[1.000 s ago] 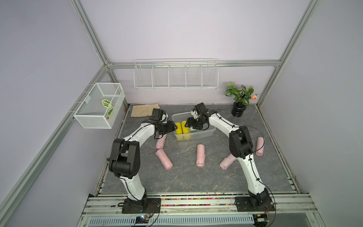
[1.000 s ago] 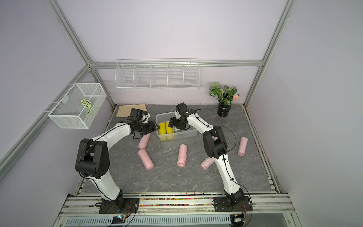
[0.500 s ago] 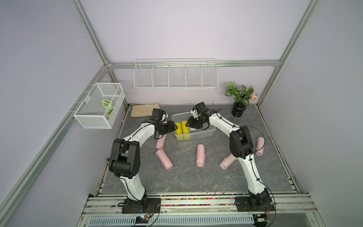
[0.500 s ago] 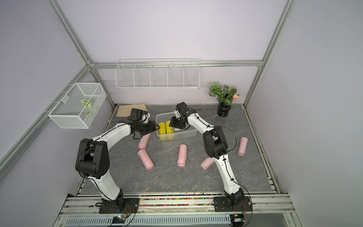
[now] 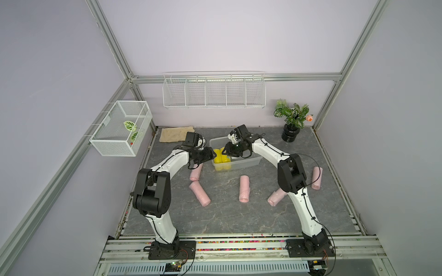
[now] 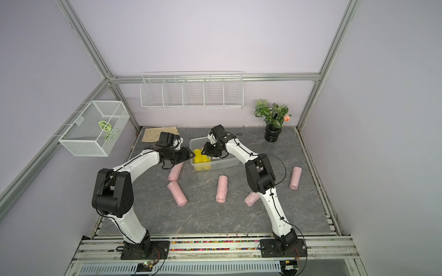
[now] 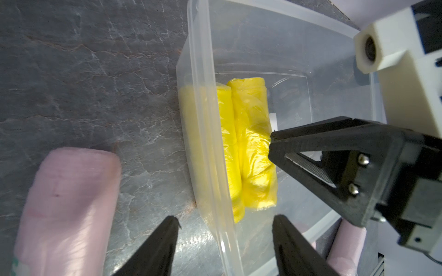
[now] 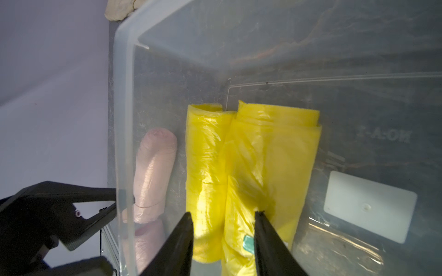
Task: Put the roll of trash bags into the storage box
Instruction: Place the roll of trash bags in the storage box, then pick up the roll of trash bags from the center of the board.
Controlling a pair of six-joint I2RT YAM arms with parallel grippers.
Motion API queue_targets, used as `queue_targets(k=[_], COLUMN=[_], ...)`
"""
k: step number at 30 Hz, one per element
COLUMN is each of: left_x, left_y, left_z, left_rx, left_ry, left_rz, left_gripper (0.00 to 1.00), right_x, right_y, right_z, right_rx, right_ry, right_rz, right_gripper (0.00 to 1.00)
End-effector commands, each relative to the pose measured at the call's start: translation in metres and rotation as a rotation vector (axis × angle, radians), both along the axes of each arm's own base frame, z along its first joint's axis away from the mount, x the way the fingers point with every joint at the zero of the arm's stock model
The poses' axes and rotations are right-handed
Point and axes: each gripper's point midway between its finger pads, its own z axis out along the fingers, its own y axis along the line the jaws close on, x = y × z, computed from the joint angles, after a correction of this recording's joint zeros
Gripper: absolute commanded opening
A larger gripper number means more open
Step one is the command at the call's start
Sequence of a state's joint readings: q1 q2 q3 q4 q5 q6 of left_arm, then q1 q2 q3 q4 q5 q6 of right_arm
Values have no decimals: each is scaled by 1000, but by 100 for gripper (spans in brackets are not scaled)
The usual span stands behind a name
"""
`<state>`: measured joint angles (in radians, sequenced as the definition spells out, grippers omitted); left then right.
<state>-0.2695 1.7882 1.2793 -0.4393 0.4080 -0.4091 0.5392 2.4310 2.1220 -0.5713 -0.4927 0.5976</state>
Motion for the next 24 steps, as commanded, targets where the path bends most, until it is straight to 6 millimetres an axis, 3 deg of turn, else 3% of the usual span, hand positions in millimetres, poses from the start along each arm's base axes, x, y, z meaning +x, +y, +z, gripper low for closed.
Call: queue_targets(k=[1, 5, 14, 24], left_x=[6, 6, 6, 10], left_y=[-2, -2, -2, -2], left_z=[4, 4, 5, 7], left_rx=[5, 6, 8, 16], left_ry=[-15, -15, -18, -22], left_rz=[2, 3, 3, 0], left_gripper=[67, 67, 67, 67], right_x=[1, 1, 7, 6], right_y=[6, 9, 3, -13], right_z=[-9, -2, 34, 94], right_rx=[23, 36, 23, -13], right_ry=[30, 15, -73, -212], right_rz=[5, 10, -7, -17], right_gripper=[45, 45, 45, 47])
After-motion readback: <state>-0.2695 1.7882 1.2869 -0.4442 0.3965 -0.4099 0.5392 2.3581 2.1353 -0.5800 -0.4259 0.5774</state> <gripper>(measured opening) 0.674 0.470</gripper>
